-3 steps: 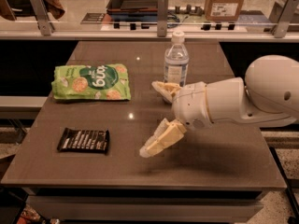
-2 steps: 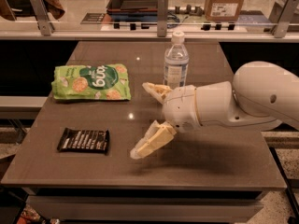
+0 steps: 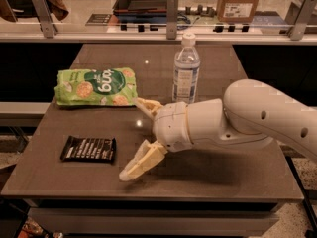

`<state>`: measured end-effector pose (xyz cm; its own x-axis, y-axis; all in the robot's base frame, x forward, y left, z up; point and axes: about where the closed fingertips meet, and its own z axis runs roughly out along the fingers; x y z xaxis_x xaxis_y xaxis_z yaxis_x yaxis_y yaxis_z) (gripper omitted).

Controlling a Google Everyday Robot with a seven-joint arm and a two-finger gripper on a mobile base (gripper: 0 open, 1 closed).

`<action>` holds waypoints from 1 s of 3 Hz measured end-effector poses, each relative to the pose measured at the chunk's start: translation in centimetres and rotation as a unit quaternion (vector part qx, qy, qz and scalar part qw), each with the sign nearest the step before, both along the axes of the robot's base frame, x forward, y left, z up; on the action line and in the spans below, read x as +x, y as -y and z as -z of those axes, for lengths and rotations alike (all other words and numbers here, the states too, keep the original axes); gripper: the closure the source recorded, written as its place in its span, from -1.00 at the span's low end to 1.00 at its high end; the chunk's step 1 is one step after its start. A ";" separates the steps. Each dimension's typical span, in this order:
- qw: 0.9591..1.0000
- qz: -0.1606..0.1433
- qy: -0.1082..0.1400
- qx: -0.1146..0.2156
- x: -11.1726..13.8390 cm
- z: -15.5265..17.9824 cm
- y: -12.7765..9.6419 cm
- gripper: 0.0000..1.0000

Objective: Pick rxbar chocolate

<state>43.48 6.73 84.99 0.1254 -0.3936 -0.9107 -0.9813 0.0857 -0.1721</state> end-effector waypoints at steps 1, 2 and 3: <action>1.000 -0.015 -0.014 0.012 -0.5 1.5 -2.0 -1.00; 0.999 -0.017 -0.026 0.016 -1.1 2.6 -3.5 -1.00; 0.999 -0.017 -0.025 0.015 -1.8 2.9 -4.7 -1.00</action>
Offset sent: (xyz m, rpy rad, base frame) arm -0.0159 0.0476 -0.0410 0.0396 0.0840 0.0260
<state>41.70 11.41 82.06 0.0931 -0.3615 -0.9277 -0.9911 0.0557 -0.1212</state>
